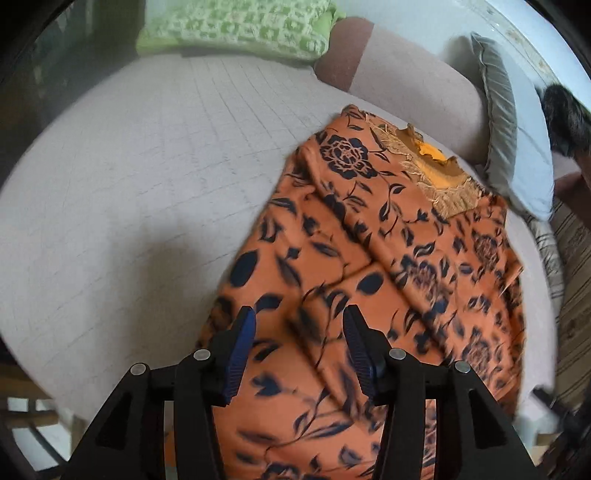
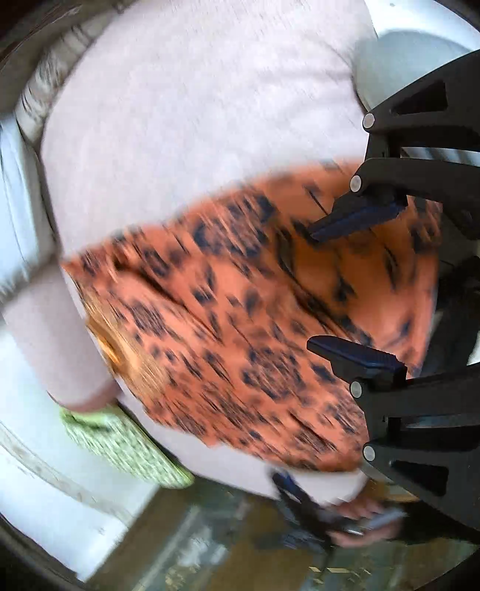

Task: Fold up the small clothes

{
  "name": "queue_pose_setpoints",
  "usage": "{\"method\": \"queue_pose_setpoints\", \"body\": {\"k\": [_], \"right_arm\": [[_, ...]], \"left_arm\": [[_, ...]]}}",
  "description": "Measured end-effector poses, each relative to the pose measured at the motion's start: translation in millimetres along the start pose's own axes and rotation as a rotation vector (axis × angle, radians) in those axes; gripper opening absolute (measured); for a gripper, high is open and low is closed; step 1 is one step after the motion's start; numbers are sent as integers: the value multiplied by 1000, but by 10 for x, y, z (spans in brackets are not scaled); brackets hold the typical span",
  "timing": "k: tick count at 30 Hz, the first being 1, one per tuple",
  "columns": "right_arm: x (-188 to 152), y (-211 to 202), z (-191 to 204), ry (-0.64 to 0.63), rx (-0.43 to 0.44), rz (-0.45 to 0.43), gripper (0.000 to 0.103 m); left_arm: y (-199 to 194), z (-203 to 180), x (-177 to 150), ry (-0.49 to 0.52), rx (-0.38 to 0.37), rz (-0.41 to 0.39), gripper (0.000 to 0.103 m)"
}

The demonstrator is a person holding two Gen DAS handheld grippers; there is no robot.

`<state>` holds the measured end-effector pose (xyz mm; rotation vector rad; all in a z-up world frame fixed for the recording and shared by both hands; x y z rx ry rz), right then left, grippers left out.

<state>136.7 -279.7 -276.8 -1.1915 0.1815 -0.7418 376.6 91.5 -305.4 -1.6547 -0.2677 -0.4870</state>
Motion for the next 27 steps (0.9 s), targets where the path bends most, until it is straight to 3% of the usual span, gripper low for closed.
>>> {"method": "queue_pose_setpoints", "body": {"k": [2,5,7,11,14,15,16,18,19,25,27], "right_arm": [[119,91,-175,-2,-80,-9,57],[154,246,-435,16,-163,15,53],[113,301,-543,26,-190,41,43],[23,236,-644,11,-256,40,42],[-48,262,-689,23,-243,63,39],[-51,272,-687,16,-239,58,35],[-50,279,-685,4,-244,53,24],[-48,251,-666,-7,-245,50,6],[-38,217,-645,-1,-226,56,6],[69,-119,-644,3,-215,2,5],[89,-144,-699,32,-206,7,5]], "left_arm": [[-90,78,-88,-18,45,-17,49],[-108,274,-262,-89,77,18,51],[-55,444,-379,-111,146,67,51],[13,534,-508,-159,82,110,51],[23,467,-522,-108,87,111,52],[28,436,-531,-92,83,115,52],[36,423,-534,-79,83,120,51],[12,351,-562,-38,92,126,30],[6,341,-566,-33,84,128,11],[-262,390,-597,-119,-2,74,6],[-255,461,-672,-121,24,106,6]]}}
Point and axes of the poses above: each gripper's, at about its wrist camera, not at the fingertips, and y roughly the way its jaws point, z to its left, x to its top, the point moved 10 cm from there along y, roughly the way its jaws point, and after that the axes turned 13 degrees about y, right-handed, at the moved point
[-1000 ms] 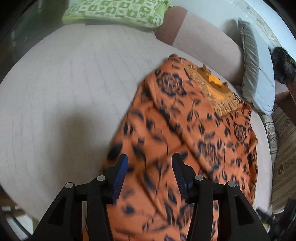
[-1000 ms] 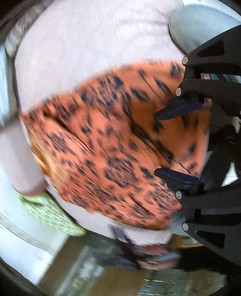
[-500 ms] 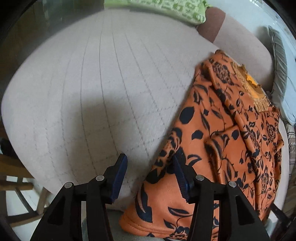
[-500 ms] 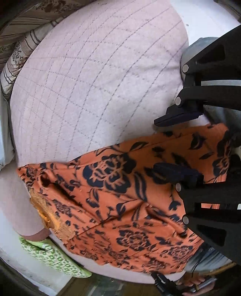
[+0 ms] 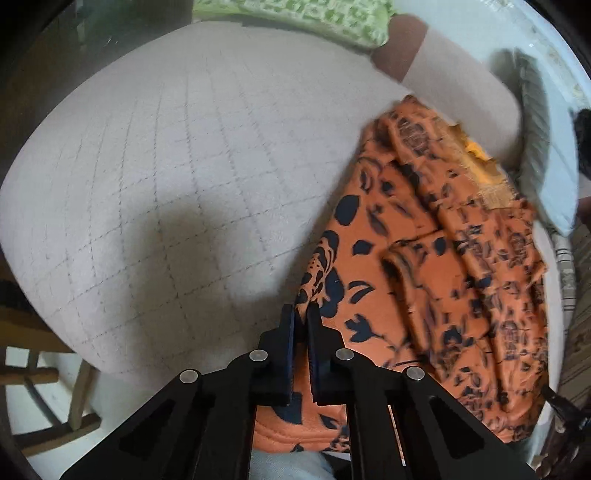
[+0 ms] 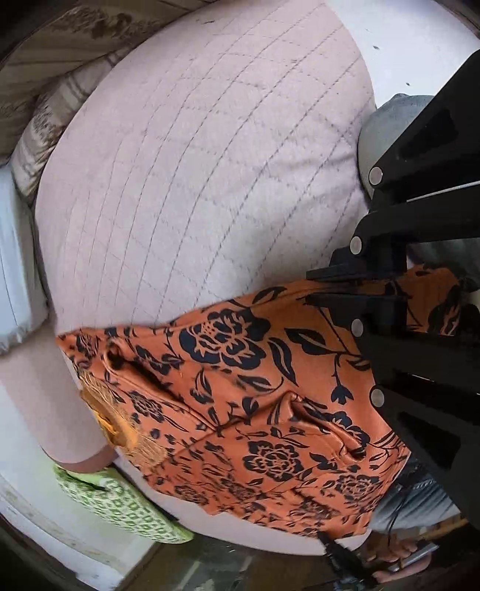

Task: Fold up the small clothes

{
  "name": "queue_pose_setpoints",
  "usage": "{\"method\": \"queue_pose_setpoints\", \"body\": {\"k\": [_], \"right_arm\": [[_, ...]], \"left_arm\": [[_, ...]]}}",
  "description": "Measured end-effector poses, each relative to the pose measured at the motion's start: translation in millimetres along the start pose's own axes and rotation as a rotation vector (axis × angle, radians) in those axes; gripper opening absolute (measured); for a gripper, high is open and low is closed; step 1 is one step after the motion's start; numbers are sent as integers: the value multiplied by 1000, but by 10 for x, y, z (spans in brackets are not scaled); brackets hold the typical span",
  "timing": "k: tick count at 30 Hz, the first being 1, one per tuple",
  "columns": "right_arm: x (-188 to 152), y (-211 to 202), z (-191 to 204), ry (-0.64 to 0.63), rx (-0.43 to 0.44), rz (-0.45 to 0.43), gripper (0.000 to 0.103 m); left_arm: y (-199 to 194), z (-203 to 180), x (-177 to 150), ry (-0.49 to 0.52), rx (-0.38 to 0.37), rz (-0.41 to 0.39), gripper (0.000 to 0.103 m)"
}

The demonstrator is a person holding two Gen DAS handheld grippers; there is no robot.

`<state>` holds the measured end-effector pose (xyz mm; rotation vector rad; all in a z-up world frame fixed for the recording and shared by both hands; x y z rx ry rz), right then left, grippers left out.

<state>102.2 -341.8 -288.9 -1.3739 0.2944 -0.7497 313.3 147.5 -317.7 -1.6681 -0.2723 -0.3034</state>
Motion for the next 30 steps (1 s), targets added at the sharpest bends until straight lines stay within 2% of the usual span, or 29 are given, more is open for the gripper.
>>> {"method": "queue_pose_setpoints", "body": {"k": [2,4,6,8,10,11,14,18,22,26,30], "right_arm": [[-19,133,-36,2,-26,27,5],[-79,277,-34,-21,-58,62,6],[-109,227,21,-10,-35,65,12],[-126,13,137,-24,22,33,16],[-131,-214,216,-46,59,-8,38],[-130,-353,263,-55,80,-34,41],[-126,-676,420,-77,147,-85,48],[-106,-1042,622,-95,219,-146,58],[-60,-1304,843,-123,252,-206,64],[-22,-1480,1051,-148,275,-271,64],[15,-1594,1207,-128,310,-293,64]], "left_arm": [[135,65,-7,1,26,36,7],[84,65,-8,-6,29,26,10],[-69,55,-7,22,61,-2,10],[-257,10,-33,69,113,-41,11],[-489,-91,-57,105,156,-94,19],[-605,-150,-74,111,156,-121,26],[-1008,-381,-180,136,175,-210,37],[-1509,-807,-281,207,182,-309,47],[-1949,-1132,-408,278,196,-377,55],[-2201,-1324,-510,293,160,-405,56],[-2337,-1415,-535,315,137,-419,56]]}}
Point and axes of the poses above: each gripper's, at about its wrist camera, not at the fingertips, and y roughly the way its jaws point, z to its left, x to its top, the point moved 10 cm from there along y, roughly the way its jaws point, and after that the axes turned 13 degrees about y, right-handed, at the moved point
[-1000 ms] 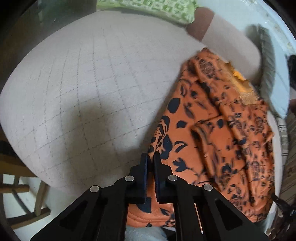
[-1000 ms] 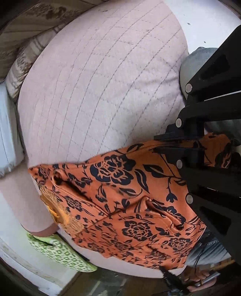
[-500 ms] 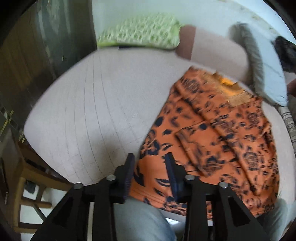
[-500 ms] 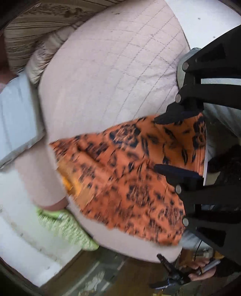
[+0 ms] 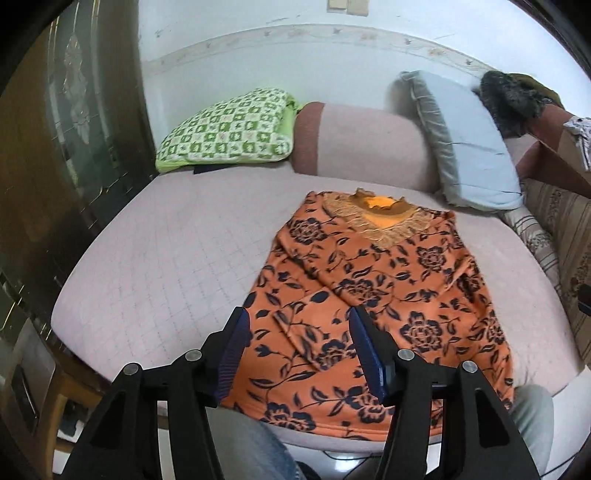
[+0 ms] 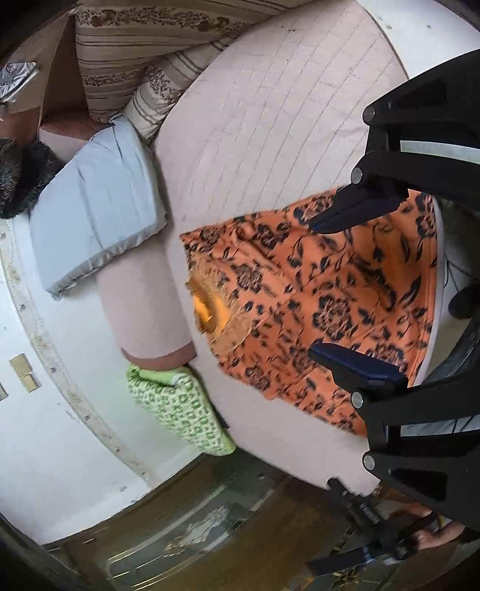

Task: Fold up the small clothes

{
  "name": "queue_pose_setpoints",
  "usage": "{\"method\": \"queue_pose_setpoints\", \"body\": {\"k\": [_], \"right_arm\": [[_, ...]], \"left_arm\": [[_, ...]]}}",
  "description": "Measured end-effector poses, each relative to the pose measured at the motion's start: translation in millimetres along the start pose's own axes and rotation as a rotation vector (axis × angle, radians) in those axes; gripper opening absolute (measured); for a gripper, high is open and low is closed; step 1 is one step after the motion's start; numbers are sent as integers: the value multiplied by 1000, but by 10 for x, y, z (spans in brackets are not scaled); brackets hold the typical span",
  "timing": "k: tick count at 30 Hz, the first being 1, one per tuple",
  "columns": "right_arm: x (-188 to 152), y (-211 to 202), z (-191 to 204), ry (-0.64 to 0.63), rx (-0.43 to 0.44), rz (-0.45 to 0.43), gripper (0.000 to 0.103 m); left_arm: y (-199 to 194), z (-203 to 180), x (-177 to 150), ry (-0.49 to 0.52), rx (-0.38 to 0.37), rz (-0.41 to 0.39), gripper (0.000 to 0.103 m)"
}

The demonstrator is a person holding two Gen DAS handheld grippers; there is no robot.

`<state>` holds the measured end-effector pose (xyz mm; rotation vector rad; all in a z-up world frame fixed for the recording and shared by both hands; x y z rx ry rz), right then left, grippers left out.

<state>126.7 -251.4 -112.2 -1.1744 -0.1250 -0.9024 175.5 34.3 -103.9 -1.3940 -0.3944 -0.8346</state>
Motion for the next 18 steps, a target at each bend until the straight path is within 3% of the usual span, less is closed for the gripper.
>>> {"method": "queue_pose_setpoints", "body": {"k": [9,18], "right_arm": [[102,75,310,-103,-41,-32,64],[199,329,403,-168,-83,-1,64]], "left_arm": [[39,6,255,16,-23,-8,58],[443,129,621,-4,-5,-15,60]]}}
Point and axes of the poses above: each gripper's, at about its wrist camera, not at the fingertips, and y roughly the way its jaws point, z to its left, x to its top, the point moved 10 cm from there along y, roughly the way its jaws point, and after that the axes turned 13 degrees about y, right-handed, at the moved point
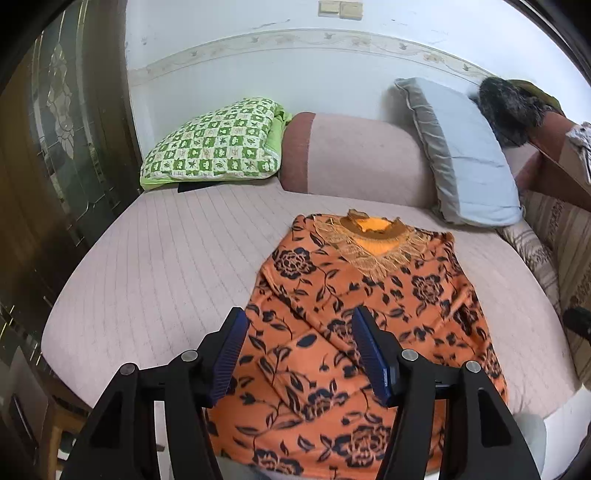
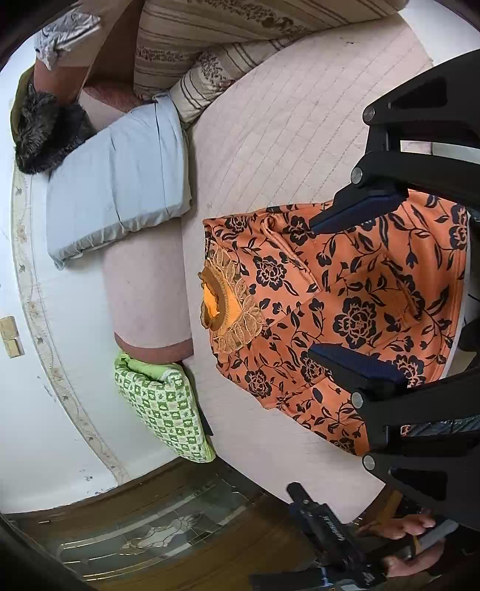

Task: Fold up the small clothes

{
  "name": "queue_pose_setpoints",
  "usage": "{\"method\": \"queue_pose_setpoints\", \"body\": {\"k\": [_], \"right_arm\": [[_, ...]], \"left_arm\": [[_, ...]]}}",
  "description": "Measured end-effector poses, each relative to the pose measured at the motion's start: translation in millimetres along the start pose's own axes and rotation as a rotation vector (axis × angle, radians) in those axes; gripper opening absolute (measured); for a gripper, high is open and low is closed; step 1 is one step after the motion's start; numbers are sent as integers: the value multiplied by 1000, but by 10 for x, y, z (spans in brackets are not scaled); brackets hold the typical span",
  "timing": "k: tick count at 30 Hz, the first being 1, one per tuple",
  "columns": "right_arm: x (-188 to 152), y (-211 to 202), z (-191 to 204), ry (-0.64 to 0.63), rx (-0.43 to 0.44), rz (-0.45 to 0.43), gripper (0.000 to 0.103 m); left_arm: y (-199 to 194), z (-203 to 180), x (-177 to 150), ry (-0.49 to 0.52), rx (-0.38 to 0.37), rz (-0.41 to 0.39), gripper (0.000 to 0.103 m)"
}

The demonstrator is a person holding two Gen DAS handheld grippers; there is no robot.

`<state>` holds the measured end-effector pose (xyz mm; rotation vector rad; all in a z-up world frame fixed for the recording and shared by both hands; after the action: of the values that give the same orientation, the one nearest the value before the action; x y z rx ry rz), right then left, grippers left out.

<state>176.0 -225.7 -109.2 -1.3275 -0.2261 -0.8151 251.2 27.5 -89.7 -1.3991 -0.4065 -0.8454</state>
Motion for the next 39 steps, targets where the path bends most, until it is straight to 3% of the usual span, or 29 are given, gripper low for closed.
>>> {"method": "queue_pose_setpoints", "body": {"k": [7,12,17,22,27,32,36,39], "right_arm": [[202,319,-95,7,-47,2,65],[355,640,-178,12,-84,15,65],[453,988,-169,9,-89,45,65],[588,1428,-205,54,-42,108,65],[862,2108,-438,127,24,175,65],[1110,2722,-726,149,-11,241,64],[1363,3184,-926,187,-25,280,63],[1471,3522,-1014,192,-48,320,58]], "left_arm": [[583,72,262,-39,26,11,61],[1101,87,467,12,59,38,61],[1629,101,710,33,40,40,61],[2284,-15,964,67,-57,53,61],[3176,48,1173,41,-120,122,61],[4141,311,1279,53,-114,233,61],[4938,602,1185,-35,-125,351,60],[5282,699,1139,-81,-128,389,59]]}}
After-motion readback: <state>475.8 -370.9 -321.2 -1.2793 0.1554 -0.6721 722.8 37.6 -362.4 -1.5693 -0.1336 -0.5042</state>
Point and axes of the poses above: each gripper's, at about its wrist camera, not at the fingertips, and y roughly the way its jaws point, z to its left, x to its top, the point moved 10 cm from there along y, roughly the way its jaws point, and after that the axes turned 13 degrees about y, right-handed, at the moved point
